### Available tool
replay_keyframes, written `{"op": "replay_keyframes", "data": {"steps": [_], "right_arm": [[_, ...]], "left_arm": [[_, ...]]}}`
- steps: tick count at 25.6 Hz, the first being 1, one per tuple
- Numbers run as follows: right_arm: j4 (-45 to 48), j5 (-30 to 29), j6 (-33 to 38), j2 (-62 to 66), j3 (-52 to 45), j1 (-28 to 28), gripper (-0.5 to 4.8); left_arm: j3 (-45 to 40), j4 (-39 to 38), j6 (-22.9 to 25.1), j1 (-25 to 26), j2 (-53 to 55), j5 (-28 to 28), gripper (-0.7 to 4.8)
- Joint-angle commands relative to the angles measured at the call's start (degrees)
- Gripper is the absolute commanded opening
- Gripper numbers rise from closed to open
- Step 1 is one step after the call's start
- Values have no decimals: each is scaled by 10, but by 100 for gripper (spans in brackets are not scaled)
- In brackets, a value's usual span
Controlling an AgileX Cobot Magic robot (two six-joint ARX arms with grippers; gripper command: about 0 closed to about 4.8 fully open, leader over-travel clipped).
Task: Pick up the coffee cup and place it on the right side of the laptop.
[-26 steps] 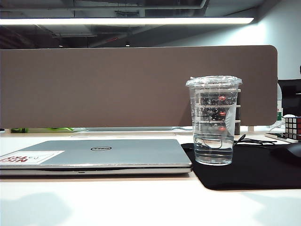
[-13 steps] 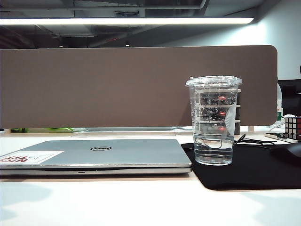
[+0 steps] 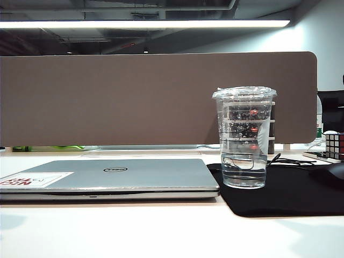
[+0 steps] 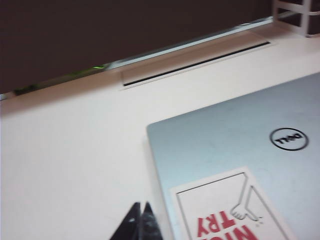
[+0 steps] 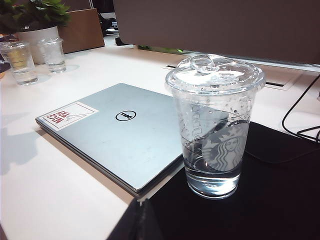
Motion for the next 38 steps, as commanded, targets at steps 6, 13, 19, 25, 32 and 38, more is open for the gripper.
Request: {"op": "replay_keyframes", "data": {"steps": [6,13,19,25,32,38], "right_arm": [[9,1,0,-1,-4,0,-1],[9,1,0,-1,-4,-1,-1],[8,1,0,-1,-4,0,-1],[8,1,0,-1,-4,0,-1],[8,1,0,-1,-4,0,-1],[8,1,0,-1,-4,0,-1]], "left_arm": [[-25,2,6,4,-94,-64,-5],[-25,1,1,50,-118,-52,-5],[-26,-20,-15,80,-118,-57,-5],[-25,-21,-55,80,-118,-51,-5],[-25,-9,-98,80,-118,-50,-5],[-25,-11,-98,80,-118,-50,-5]]}}
